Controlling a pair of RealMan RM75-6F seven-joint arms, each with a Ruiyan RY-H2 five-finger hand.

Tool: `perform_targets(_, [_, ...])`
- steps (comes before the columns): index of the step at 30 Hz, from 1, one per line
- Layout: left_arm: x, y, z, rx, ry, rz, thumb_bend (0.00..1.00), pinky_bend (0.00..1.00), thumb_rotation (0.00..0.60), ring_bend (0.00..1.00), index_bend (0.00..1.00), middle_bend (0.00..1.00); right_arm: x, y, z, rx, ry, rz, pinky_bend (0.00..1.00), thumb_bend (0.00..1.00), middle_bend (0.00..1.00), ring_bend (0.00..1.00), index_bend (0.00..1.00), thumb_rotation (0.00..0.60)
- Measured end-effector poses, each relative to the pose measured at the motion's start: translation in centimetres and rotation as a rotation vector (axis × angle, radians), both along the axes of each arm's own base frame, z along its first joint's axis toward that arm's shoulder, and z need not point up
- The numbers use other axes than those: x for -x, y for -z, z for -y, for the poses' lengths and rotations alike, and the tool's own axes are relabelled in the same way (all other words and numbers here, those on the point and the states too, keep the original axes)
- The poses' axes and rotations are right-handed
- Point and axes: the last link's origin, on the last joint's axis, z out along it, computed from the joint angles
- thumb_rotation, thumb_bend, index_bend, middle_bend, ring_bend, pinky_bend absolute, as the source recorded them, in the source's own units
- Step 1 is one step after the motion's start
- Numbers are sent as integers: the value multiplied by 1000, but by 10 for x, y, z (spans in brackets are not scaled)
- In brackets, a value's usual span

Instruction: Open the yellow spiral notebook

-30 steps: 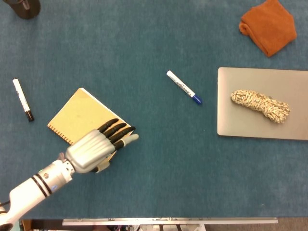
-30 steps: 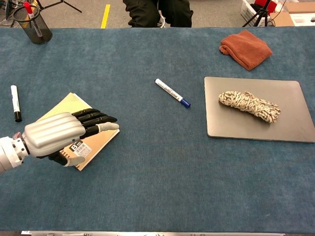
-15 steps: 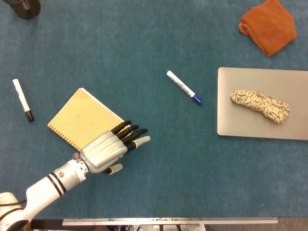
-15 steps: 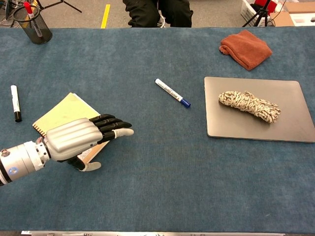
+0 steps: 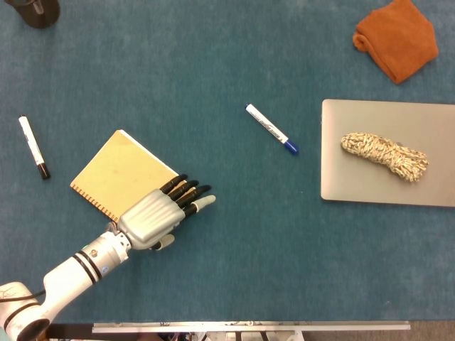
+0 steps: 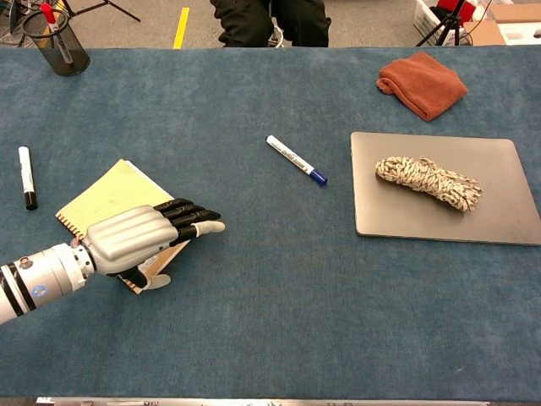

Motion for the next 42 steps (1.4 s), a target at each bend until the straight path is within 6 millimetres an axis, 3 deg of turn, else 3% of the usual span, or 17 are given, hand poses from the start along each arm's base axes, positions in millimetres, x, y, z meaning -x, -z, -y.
perform_targets(16, [18,-22,-5,-61,-7,-65,241,0,600,0,0,0,-2,3,1,-5,-6,3,177,193,209,101,158,600])
perform_targets(25, [19,-38,4,-50,7,-83,242,0,600,0,0,0,-2,3,1,-7,-9,4,178,193,209,101,158,600])
perform_targets(42, [51,-57,7,-95,20,-162,242,0,600,0,0,0,-8,4,1,-9,-26,3,178,193,209,101,158,600])
